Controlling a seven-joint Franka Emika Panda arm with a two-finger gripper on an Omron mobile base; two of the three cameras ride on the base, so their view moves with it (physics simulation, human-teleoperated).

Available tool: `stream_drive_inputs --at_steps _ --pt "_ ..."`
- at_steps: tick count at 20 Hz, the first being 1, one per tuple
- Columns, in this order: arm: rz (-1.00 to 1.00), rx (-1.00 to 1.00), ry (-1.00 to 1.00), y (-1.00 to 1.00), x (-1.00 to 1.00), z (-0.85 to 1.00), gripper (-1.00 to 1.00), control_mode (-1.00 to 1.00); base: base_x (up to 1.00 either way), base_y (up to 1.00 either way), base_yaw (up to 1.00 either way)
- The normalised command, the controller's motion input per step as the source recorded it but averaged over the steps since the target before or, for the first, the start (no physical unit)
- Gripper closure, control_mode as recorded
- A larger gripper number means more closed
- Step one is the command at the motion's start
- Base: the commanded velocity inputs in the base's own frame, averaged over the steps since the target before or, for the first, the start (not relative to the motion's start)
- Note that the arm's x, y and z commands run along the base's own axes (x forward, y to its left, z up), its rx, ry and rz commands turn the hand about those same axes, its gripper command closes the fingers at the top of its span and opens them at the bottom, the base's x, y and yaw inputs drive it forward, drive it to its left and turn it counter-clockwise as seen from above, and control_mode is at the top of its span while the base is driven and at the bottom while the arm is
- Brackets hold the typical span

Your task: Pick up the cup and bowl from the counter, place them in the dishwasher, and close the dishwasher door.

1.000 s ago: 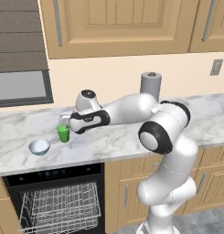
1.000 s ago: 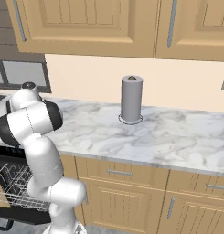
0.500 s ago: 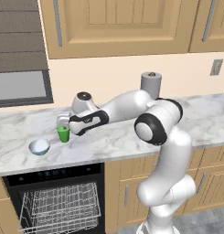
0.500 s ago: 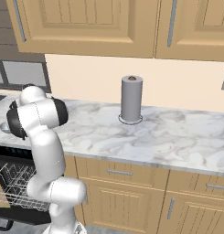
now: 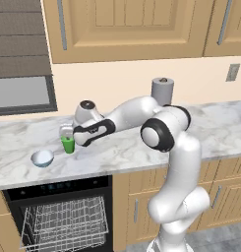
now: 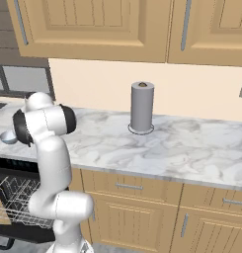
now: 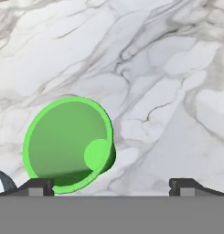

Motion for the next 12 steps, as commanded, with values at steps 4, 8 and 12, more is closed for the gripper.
stream_drive_inputs --at_steps 4,8,12 --pt "0.0 0.0 0.0 0.07 0.1 -0.15 -1.0 -1.0 0.0 0.0 0.0" --pt "0.0 0.0 0.0 0.06 0.15 -0.15 -1.0 -1.0 0.0 0.0 0.0" --pt "0.0 0.0 0.0 0.01 0.16 -0.11 -1.0 -1.0 0.0 0.0 0.0"
